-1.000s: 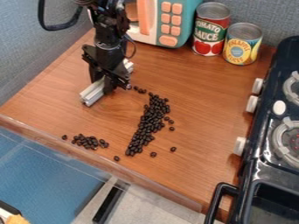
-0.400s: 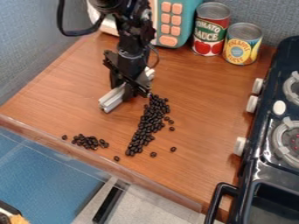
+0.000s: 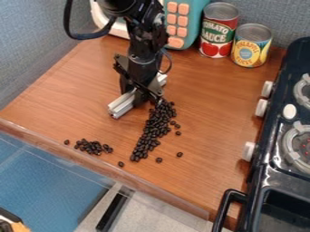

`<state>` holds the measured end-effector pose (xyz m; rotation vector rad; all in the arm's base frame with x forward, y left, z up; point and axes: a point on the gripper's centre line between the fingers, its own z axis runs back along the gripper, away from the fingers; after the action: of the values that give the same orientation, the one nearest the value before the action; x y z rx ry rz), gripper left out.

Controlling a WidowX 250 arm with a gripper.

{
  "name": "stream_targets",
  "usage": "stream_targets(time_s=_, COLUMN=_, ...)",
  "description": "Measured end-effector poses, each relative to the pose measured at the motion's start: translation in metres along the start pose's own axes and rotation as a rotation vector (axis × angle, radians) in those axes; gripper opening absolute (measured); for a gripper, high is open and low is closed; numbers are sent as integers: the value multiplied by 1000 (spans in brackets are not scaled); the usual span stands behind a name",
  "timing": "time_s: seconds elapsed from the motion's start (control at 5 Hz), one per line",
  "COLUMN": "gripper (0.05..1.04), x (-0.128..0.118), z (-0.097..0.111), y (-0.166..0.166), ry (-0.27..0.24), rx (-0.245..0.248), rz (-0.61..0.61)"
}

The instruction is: Sweep into pile

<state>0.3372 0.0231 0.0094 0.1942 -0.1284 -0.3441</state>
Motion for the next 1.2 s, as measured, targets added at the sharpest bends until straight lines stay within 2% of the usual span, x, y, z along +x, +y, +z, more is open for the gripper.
stream_targets(time_s=0.6, gripper=384, x=-4, z=5, y=-17, ry=7, rx=-50, rz=-15)
stream_targets(time_s=0.8, gripper=384, x=-5, z=5, y=-9, ry=13, rx=-57, rz=30)
stream_targets(time_s=1.0, gripper=384, x=-16, z=11, y=9, ry=35, rx=-63, rz=112)
stream_targets(time_s=1.2, gripper=384, x=-22, z=29, y=34, ry=-6, rx=-56, rz=189)
